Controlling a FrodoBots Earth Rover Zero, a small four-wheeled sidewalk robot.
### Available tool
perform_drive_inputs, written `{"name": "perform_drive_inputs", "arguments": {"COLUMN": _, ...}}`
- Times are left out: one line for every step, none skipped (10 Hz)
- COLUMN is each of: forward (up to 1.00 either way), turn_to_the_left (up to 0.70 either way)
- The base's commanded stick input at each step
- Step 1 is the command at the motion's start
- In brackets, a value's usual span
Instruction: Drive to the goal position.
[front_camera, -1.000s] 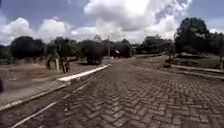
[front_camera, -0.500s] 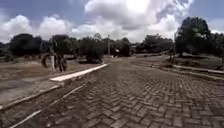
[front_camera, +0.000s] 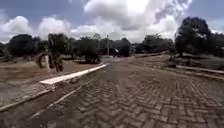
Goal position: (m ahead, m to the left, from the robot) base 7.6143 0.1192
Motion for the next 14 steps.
{"name": "perform_drive_inputs", "arguments": {"forward": 0.86, "turn_to_the_left": 0.0}}
{"name": "perform_drive_inputs", "arguments": {"forward": 0.97, "turn_to_the_left": 0.0}}
{"name": "perform_drive_inputs", "arguments": {"forward": 1.0, "turn_to_the_left": 0.0}}
{"name": "perform_drive_inputs", "arguments": {"forward": 1.0, "turn_to_the_left": 0.0}}
{"name": "perform_drive_inputs", "arguments": {"forward": 1.0, "turn_to_the_left": 0.0}}
{"name": "perform_drive_inputs", "arguments": {"forward": 1.0, "turn_to_the_left": 0.0}}
{"name": "perform_drive_inputs", "arguments": {"forward": 1.0, "turn_to_the_left": 0.0}}
{"name": "perform_drive_inputs", "arguments": {"forward": 1.0, "turn_to_the_left": 0.0}}
{"name": "perform_drive_inputs", "arguments": {"forward": 1.0, "turn_to_the_left": 0.0}}
{"name": "perform_drive_inputs", "arguments": {"forward": 1.0, "turn_to_the_left": 0.0}}
{"name": "perform_drive_inputs", "arguments": {"forward": 1.0, "turn_to_the_left": 0.0}}
{"name": "perform_drive_inputs", "arguments": {"forward": 1.0, "turn_to_the_left": 0.0}}
{"name": "perform_drive_inputs", "arguments": {"forward": 1.0, "turn_to_the_left": 0.0}}
{"name": "perform_drive_inputs", "arguments": {"forward": 1.0, "turn_to_the_left": 0.0}}
